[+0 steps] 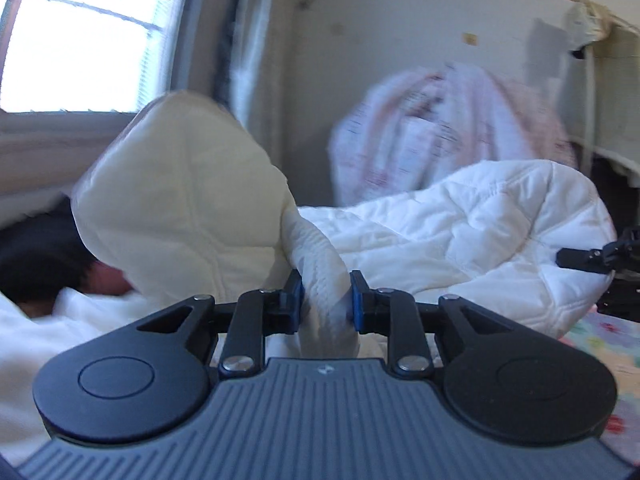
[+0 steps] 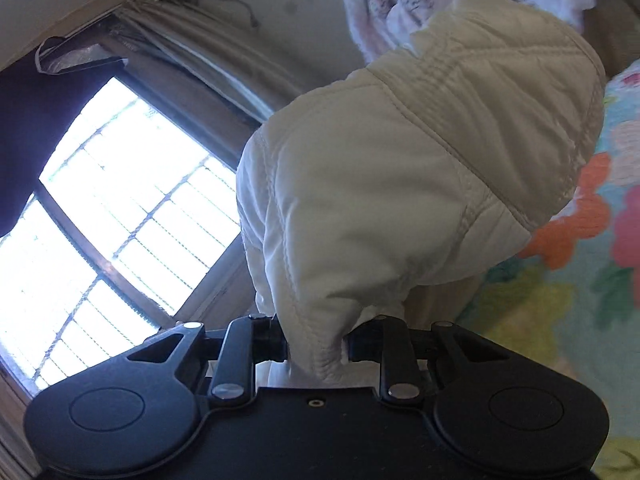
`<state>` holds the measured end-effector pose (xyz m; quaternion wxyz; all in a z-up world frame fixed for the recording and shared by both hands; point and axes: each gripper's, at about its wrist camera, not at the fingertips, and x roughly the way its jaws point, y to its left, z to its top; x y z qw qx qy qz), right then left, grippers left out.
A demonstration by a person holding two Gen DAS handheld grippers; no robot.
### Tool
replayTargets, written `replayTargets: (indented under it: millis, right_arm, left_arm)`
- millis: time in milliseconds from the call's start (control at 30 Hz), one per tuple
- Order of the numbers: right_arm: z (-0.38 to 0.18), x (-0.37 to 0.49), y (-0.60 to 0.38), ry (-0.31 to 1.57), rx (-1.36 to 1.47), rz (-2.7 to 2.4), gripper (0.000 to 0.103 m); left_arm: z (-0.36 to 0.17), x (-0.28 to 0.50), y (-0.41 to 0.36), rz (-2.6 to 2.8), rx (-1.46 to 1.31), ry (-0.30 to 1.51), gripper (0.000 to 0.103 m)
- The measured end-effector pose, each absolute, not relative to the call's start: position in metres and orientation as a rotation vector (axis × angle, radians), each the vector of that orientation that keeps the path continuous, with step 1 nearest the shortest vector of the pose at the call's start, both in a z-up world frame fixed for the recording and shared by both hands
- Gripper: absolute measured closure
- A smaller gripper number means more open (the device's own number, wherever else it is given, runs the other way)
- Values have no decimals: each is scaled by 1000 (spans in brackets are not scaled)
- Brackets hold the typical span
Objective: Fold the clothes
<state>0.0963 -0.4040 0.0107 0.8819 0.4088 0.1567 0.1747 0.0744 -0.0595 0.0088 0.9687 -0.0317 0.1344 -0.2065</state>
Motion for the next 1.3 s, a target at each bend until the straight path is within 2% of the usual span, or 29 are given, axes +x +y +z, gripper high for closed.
replayTargets:
  millis: [200, 400, 600, 767, 867, 933, 967, 1000, 1033, 1100, 1267, 1300]
  right_arm:
    - [21, 32, -446, 317, 794, 223, 74]
    - [2, -44, -473, 438, 702, 25, 74]
    - [-13, -92, -501, 500, 695, -108, 74]
    - [-50, -125, -524, 609, 659, -226, 71]
    - [-47, -137, -521, 623, 645, -249, 65]
    - [-46, -165, -520, 620, 657, -266, 62]
    - [-44, -179, -511, 606, 666, -271, 60]
    - [-43, -187, -505, 591, 679, -283, 53]
    - [-45, -191, -504, 579, 700, -293, 48]
    - [-51, -210, -499, 574, 733, -305, 46]
    - [-76, -246, -487, 645, 833, -304, 40]
    - [-75, -249, -484, 694, 816, -321, 34]
  left_arm:
    - [-14, 34, -137, -665, -8, 359, 81]
    - [-56, -6, -208, -861, 25, 531, 81]
    - [-57, -27, -233, -901, 51, 570, 81]
    - [-56, -34, -236, -885, 102, 561, 80]
    - [-55, -34, -231, -866, 109, 585, 76]
    - [-55, -31, -228, -852, 110, 598, 64]
    - [-55, -31, -226, -845, 109, 607, 55]
    - [-56, -31, -225, -832, 111, 620, 47]
    - [-56, -31, -224, -817, 116, 631, 43]
    - [-56, -32, -224, -784, 123, 649, 32]
    - [-58, -29, -222, -740, 145, 678, 29]
    - [-57, -26, -222, -735, 142, 692, 29]
